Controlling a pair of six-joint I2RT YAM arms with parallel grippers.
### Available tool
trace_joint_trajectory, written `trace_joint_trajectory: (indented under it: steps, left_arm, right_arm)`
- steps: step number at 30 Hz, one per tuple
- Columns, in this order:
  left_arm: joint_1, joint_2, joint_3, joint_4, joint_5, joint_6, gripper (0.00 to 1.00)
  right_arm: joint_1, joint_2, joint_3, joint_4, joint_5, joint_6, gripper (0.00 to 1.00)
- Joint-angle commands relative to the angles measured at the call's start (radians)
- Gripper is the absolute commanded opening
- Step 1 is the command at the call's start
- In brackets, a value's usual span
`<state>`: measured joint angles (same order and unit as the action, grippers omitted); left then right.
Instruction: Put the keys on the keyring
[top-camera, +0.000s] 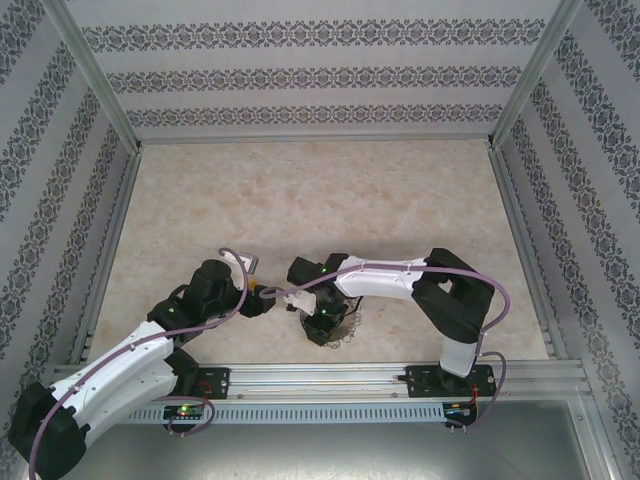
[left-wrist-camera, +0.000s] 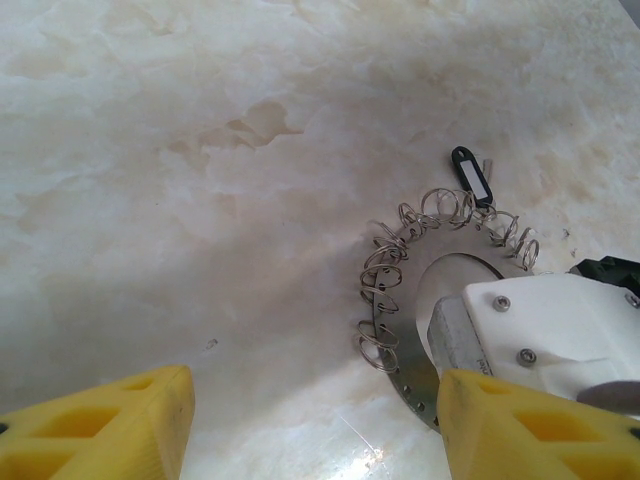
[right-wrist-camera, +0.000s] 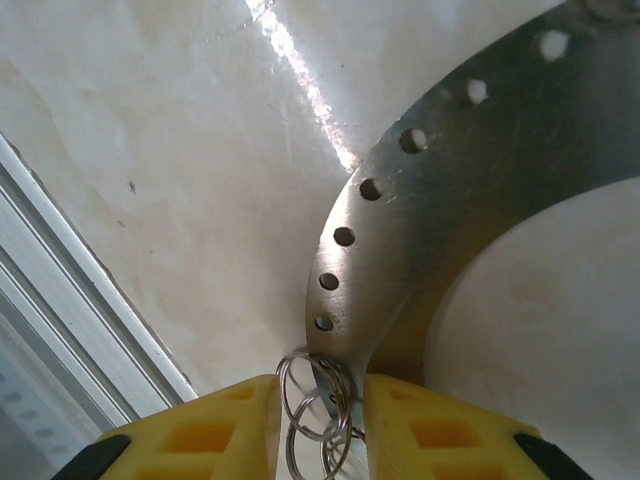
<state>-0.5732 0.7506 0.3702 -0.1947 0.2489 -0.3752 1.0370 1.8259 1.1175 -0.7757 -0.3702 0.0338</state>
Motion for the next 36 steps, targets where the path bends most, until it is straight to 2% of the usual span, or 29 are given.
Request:
trace_joint_trajectory:
  steps: [1, 6, 18, 24, 36]
  left_arm:
    - [0.019, -0.011, -0.005, -0.023, -0.019, 0.005, 0.66]
    - [0.021, -0.014, -0.005, -0.026, -0.02, 0.007, 0.66]
    - [0.022, -0.027, -0.007, -0.032, -0.028, 0.013, 0.66]
    - [0.022, -0.037, -0.007, -0.038, -0.035, 0.014, 0.66]
    - [0.024, -0.046, -0.005, -0.037, -0.04, 0.017, 0.65]
  right_arm:
    - [0.014, 0.022, 0.026, -0.03, 0.021, -0.014, 0.28]
    - [0.029, 0.029, 0.034, -0.055, 0.051, -0.015, 0.27]
    - [0.041, 0.024, 0.044, -0.083, 0.124, -0.014, 0.16]
    - [0.028, -0.011, 0.026, -0.056, 0.184, 0.016, 0.0]
    - [-0.073, -0.178, -0.122, 0.303, 0.176, 0.222, 0.0]
